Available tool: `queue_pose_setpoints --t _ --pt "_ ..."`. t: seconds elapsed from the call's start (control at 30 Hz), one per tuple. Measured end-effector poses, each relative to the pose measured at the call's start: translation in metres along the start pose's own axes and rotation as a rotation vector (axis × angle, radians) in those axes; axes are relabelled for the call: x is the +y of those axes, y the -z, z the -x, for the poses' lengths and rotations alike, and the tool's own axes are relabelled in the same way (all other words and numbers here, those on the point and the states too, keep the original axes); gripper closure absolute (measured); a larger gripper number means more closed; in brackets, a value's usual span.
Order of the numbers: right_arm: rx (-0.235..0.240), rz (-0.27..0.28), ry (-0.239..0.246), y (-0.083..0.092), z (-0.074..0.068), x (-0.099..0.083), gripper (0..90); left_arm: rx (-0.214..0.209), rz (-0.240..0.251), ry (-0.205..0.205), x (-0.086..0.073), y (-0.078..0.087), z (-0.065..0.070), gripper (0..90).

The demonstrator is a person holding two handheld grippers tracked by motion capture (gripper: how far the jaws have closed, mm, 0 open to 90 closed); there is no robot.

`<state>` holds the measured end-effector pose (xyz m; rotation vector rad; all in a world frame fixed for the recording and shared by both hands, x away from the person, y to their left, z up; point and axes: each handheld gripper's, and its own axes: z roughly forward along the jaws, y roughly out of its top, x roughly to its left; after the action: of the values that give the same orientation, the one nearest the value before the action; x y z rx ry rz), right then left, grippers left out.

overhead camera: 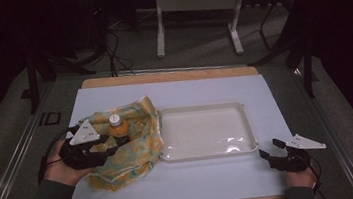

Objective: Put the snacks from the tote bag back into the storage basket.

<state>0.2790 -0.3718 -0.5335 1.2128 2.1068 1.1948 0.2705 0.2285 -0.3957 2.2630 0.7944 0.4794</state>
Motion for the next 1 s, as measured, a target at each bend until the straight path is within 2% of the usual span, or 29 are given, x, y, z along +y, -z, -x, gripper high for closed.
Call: queue_pose_setpoints --t 0.47,0.7,1.0 --pt "-0.004 -0.005 -0.002 0.0 0.0 0.0 24.7 0.016 -0.041 -0.02 0.015 0.002 -0.018 50.2" --pt "-0.003 -0.004 -0.003 0.0 0.0 0.0 24.6 0.004 -0.056 -0.024 0.021 0.002 -0.026 50.4" --pt "-0.003 -0.003 -0.002 0.0 0.0 0.0 24.6 0.003 -0.102 -0.048 0.032 -0.002 -0.034 50.8"
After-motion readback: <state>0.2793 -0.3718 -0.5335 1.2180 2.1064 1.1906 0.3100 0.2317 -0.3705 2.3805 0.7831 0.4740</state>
